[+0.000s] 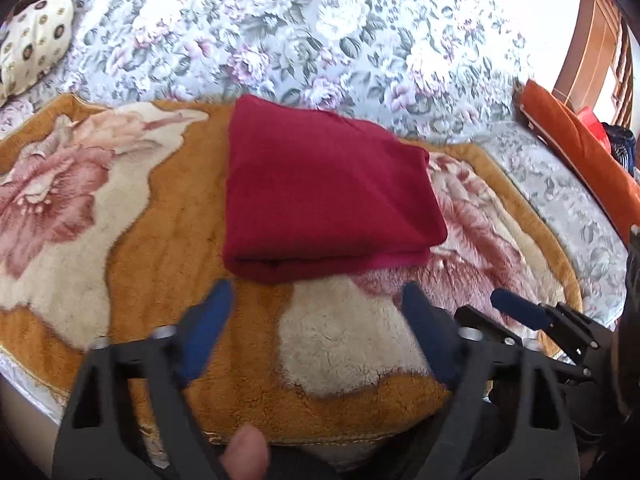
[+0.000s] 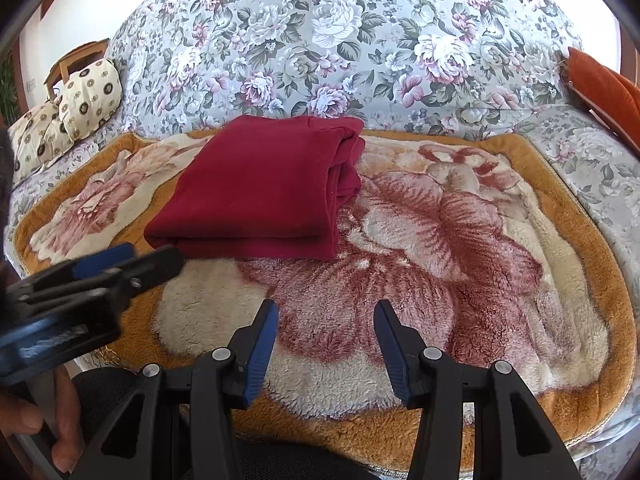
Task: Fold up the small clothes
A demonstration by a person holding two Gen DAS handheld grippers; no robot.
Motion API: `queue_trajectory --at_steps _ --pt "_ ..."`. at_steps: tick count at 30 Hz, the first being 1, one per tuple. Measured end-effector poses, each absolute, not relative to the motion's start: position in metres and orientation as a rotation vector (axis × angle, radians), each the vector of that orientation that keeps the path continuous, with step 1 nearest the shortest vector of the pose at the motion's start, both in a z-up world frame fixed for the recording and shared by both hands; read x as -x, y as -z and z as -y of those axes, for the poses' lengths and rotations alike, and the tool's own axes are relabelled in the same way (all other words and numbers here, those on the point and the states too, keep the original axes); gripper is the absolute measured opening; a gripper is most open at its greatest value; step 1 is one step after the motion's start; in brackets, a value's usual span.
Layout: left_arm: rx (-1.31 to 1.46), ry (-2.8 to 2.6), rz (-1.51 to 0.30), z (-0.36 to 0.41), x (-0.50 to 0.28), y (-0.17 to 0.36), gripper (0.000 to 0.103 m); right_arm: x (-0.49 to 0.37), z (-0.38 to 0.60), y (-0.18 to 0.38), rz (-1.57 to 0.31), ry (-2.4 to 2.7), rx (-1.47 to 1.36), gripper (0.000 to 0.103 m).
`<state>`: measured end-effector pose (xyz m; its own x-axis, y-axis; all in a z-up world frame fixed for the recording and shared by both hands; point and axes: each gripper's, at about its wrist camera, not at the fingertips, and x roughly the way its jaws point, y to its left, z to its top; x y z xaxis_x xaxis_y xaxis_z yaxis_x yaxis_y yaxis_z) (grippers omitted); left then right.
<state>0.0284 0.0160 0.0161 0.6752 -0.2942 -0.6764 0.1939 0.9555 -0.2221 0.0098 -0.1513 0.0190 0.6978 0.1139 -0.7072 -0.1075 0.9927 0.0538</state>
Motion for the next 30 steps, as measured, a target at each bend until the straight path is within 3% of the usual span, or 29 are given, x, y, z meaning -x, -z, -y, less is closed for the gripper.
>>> queue_trajectory --at_steps 11,22,30 --pt "-0.035 0.207 -0.726 0.0 -0.008 -0.035 0.093 -0.008 0.15 -0.021 -0.777 -0.123 -0.004 0.048" --pt "-0.015 0.177 -0.911 0.001 -0.025 0.0 0.093 -0.009 0.152 -0.02 -0.777 -0.122 -0.011 0.048" --pt "-0.012 0.19 -0.885 0.0 -0.021 -0.002 0.093 -0.011 0.153 -0.018 -0.792 -0.118 -0.009 0.048"
